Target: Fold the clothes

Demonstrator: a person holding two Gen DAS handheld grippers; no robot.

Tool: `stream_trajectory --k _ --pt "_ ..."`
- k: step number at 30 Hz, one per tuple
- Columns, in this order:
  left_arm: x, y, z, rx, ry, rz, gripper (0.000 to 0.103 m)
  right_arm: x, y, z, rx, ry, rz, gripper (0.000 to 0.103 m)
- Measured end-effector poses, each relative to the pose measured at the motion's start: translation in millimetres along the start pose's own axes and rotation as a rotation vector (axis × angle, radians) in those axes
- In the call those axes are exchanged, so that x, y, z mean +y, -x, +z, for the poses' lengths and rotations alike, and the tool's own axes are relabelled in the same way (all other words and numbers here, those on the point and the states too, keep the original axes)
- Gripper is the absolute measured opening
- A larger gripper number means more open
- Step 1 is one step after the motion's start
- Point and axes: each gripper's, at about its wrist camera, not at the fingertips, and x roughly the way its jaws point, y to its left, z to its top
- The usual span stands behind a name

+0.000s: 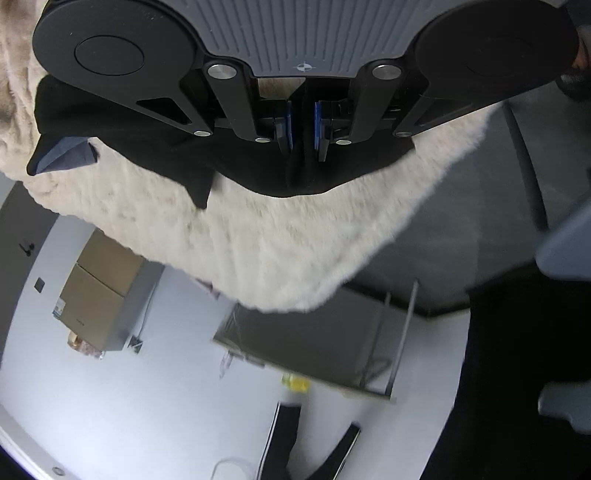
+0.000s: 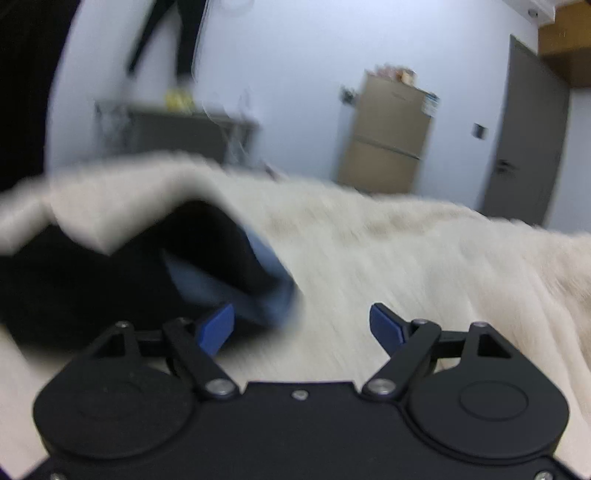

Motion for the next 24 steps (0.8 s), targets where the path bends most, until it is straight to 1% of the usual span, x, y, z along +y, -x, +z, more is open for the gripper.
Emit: stream_trajectory --k 1,2,4,5,6,7,8,9,10,11,12,13,14,15,16,17,19,21,24 --pt "-1.7 0.8 -0.9 0.007 0.0 -0.004 0.012 6.7 -9.7 18.4 0.022 0.019 0.068 0.088" --pt "-3.4 1.6 -1.7 0.015 0.0 -0.009 0.016 17.0 -26.8 38.1 0.084 0.052 0.147 0.093" --pt "-6.7 3.2 -3.5 0.03 -0.001 -0.017 0.035 37.9 -56.8 61.9 0.184 0.102 0.27 0.093" --pt "-8.4 4.0 -4.3 0.037 -0.001 -0.022 0.042 44.4 -65.5 66.9 0.203 0.115 0.298 0.094" --pt "-10.6 6.7 -5.5 0.037 -0.002 -0.029 0.055 59.3 -82.4 72.4 0.241 0.145 0.33 0.094" --pt "-13.4 13.5 -6.9 0.021 0.0 -0.045 0.065 72.0 -96.2 73.3 0.279 0.165 0.353 0.094" --pt "-13.8 18.0 -7.6 0.014 0.007 -0.066 0.07 83.7 -108.8 73.0 0.317 0.183 0.373 0.094" --pt "-14.2 21.6 -7.8 0.011 0.013 -0.082 0.081 100.5 -125.6 65.8 0.388 0.2 0.405 0.093" --pt "-14.7 24.6 -7.9 0.011 0.016 -0.096 0.083 118.4 -143.2 57.0 0.468 0.218 0.44 0.093" --pt "-15.3 27.6 -8.9 0.015 0.017 -0.116 0.084 128.3 -150.3 49.6 0.512 0.234 0.452 0.092" --pt "-16.3 27.8 -9.4 0.025 0.015 -0.125 0.086 145.3 -158.4 34.8 0.579 0.286 0.445 0.077" --pt "-17.2 26.4 -9.4 0.034 0.011 -0.13 0.089 164.3 -167.3 18.1 0.653 0.347 0.434 0.066" --pt "-18.1 25.0 -9.4 0.044 0.007 -0.135 0.091 172.4 -171.2 9.5 0.684 0.375 0.422 0.046" --pt "-19.6 23.3 -9.8 0.057 -0.001 -0.141 0.092 182.4 -173.3 0.9 0.699 0.395 0.395 0.023" --pt "-22.9 21.2 -11.0 0.076 -0.025 -0.145 0.092 190.2 -174.1 -1.0 0.701 0.406 0.36 0.013" --pt "-26.7 19.7 -12.1 0.089 -0.053 -0.143 0.092 194.0 -172.5 2.2 0.695 0.405 0.332 0.005" --pt "-30.3 18.0 -13.4 0.091 -0.077 -0.145 0.092 190.8 -166.1 18.4 0.65 0.355 0.333 0.003" --pt "-31.9 16.7 -14.1 0.085 -0.088 -0.148 0.092 182.2 -155.9 41.2 0.585 0.307 0.336 0.002" --pt "-28.0 17.3 -12.9 0.05 -0.063 -0.14 0.092 160.5 -126.4 96.2 0.414 0.187 0.344 0.002"
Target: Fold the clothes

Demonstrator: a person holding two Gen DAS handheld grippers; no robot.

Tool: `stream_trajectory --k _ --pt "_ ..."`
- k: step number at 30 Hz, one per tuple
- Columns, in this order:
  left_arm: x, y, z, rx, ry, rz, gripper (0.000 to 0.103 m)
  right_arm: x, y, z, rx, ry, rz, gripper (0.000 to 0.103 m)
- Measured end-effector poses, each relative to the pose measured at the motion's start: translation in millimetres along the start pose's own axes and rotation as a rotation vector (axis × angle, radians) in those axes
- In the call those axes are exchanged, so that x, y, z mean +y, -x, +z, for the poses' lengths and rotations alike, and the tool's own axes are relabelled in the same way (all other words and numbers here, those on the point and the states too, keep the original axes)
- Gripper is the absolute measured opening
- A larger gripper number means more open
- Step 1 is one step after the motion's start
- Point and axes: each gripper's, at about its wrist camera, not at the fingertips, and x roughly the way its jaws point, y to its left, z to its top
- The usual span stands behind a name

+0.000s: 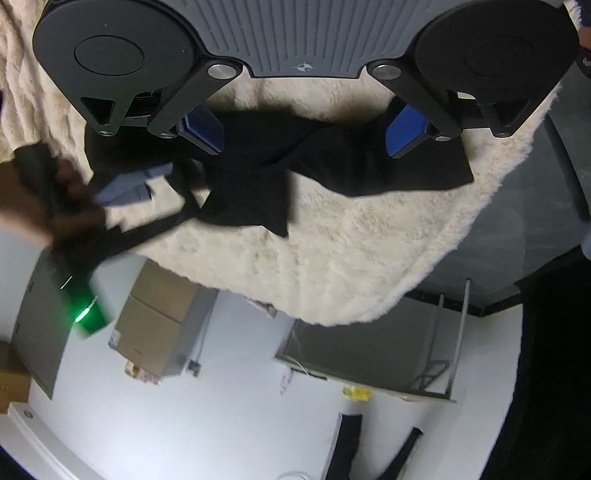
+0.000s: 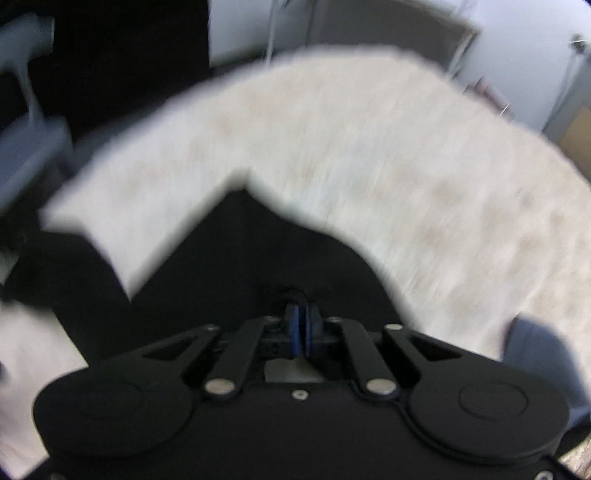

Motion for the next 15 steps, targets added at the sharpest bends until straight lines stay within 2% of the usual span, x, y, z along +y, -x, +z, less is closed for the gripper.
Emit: stream_trajectory --k 2,3,5,7,11,15 --pt "9.0 -1.0 2.5 -0.014 0.051 0.01 0.092 -7.4 29.3 13.5 -0.094 -0.027 0.003 0.002" --pt "13.4 -0.7 3.6 -0.019 0.076 0.012 0.092 -11.7 57.6 26.6 -0.192 -0.047 -0.004 0.002" --pt "21.6 0.3 6.1 -0.027 0.118 0.017 0.092 -18.6 95.8 42.8 -0.332 -0.069 0.004 0.002" --pt "26.6 1.1 7.6 -0.031 0.14 0.021 0.092 -23.7 123.5 53.3 -0.437 -0.089 0.004 0.002" --pt "32.0 2.6 9.6 -0.037 0.169 0.025 0.092 -25.9 126.2 59.3 -0.415 -0.087 0.024 0.002" --pt "30.4 5.3 10.4 -0.055 0.174 0.036 0.092 5.1 80.7 32.5 -0.271 0.027 0.029 0.003"
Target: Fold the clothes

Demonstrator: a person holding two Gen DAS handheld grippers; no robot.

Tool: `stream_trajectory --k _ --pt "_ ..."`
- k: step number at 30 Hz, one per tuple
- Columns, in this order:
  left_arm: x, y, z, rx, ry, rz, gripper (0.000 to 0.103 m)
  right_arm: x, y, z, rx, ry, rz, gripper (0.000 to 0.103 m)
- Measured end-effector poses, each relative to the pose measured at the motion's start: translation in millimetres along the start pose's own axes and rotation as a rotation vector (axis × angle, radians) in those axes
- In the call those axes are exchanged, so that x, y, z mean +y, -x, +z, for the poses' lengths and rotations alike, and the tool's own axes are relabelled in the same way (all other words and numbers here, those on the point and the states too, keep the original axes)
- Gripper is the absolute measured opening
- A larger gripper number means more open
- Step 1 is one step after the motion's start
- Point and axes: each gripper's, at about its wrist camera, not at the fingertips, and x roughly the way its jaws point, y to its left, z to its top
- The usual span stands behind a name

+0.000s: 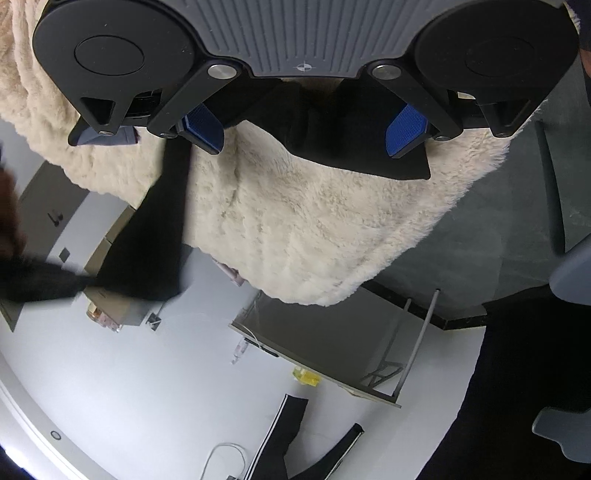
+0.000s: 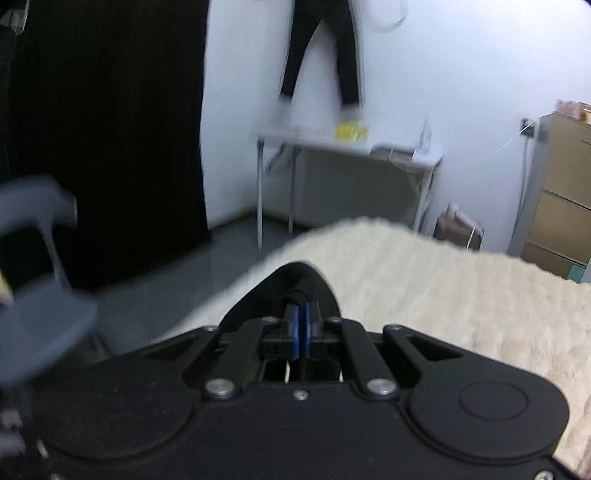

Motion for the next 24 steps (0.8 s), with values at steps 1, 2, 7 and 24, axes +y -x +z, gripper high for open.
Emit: stream_trajectory --k 1,2,7,24 --pt "-0.2 0.5 -0.2 -0.003 -0.003 0.002 0.092 12.7 -8.1 -12.1 0.032 0.025 0.024 0.003" --pt "-0.6 1.8 -0.2 -0.01 -0.008 0.005 0.092 27.0 -16.2 -24.5 0.07 0.045 0.053 0.005" --pt "3.8 5.0 0.0 -0.012 0.018 0.019 0.092 91.8 -47.5 -40.5 0.176 0.087 0.217 0.009" --pt "5.3 6.1 0.1 -0.024 0.035 0.041 0.092 45.8 -14.3 26.0 0.018 0.052 0.174 0.092"
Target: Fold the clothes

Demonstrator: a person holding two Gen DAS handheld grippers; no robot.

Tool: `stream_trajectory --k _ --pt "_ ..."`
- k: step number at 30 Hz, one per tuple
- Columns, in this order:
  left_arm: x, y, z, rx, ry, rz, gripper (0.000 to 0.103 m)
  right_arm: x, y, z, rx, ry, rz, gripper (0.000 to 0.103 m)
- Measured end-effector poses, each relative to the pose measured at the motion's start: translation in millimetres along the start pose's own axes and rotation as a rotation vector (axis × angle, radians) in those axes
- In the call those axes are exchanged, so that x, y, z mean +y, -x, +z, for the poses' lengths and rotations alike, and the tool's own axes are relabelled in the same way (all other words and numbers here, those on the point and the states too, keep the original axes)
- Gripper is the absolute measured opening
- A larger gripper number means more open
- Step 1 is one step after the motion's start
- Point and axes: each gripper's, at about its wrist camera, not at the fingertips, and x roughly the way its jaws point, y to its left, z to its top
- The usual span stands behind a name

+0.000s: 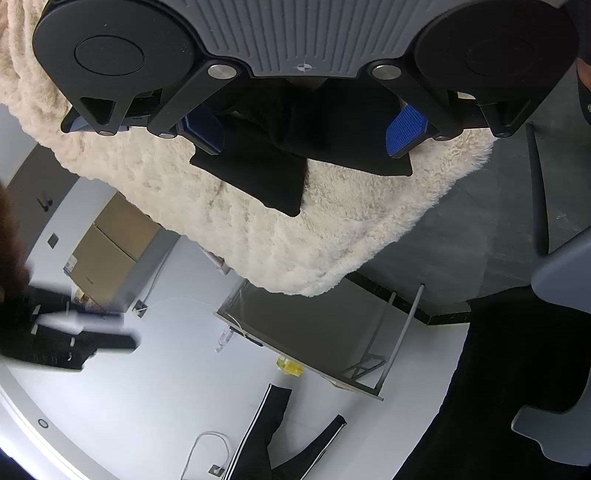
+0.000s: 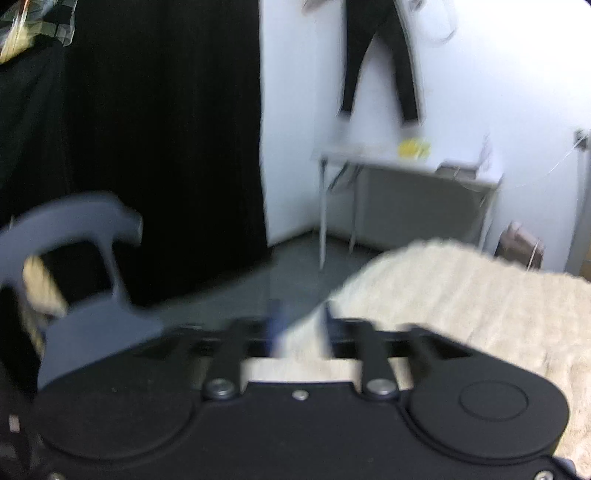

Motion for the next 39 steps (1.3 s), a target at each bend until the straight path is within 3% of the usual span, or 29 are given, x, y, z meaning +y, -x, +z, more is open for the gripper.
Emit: stream_trajectory --k 5,7,8,9,10,11,17,21,26,28,29,30,35,39 --pt "-0.9 1.7 -1.1 0.003 -0.007 0.002 0.092 36.1 -56.5 -64.2 0.212 0.182 -0.06 0.092" --pt "-0.7 2.7 -1.5 0.004 -0.007 0.003 0.092 53.9 -81.7 -94.8 0.281 0.241 -0.085 0.088" --pt "-0.3 3.2 -1.6 0.004 -0.005 0.003 0.092 61.4 -89.7 -105.9 0.306 0.254 -0.076 0.066" --pt "0.1 3.6 -1.6 0.005 -0.003 0.003 0.092 66.1 -99.1 -113.9 0.364 0.236 -0.04 0.011" --pt "0.3 3.9 -1.6 0.005 0.0 0.004 0.092 70.2 -108.8 -121.1 0.43 0.21 0.002 0.004" --pt "0.5 4.4 -1.6 0.003 0.003 0.005 0.092 71.6 -109.8 -123.0 0.439 0.197 0.011 0.0" --pt "3.2 3.9 -0.3 -0.009 0.026 -0.007 0.092 87.3 -77.9 -87.3 0.258 0.226 0.018 0.0" --pt "1.4 1.4 -1.0 0.008 0.015 -0.004 0.092 79.8 -54.5 -55.7 0.2 0.157 0.057 0.0" --pt "-0.7 -0.2 -2.4 0.031 0.006 -0.014 0.092 60.3 -41.5 -39.1 0.152 0.071 0.063 0.003" --pt "-1.6 -1.8 -2.9 0.044 0.002 -0.01 0.092 54.9 -37.5 -41.1 0.138 0.075 0.038 0.024" --pt "-2.0 -2.6 -3.3 0.051 -0.002 -0.004 0.092 53.5 -38.9 -40.9 0.14 0.083 0.025 0.051" --pt "-2.4 -3.0 -3.9 0.057 -0.005 0.007 0.092 52.2 -40.8 -47.1 0.157 0.114 -0.016 0.065" --pt "12.5 -10.6 -7.3 0.133 0.052 0.116 0.092 31.8 -50.1 -62.9 0.219 0.068 -0.079 0.064" --pt "19.6 -13.5 -5.5 0.139 0.09 0.092 0.092 17.7 -50.3 -69.4 0.229 0.037 -0.091 0.064"
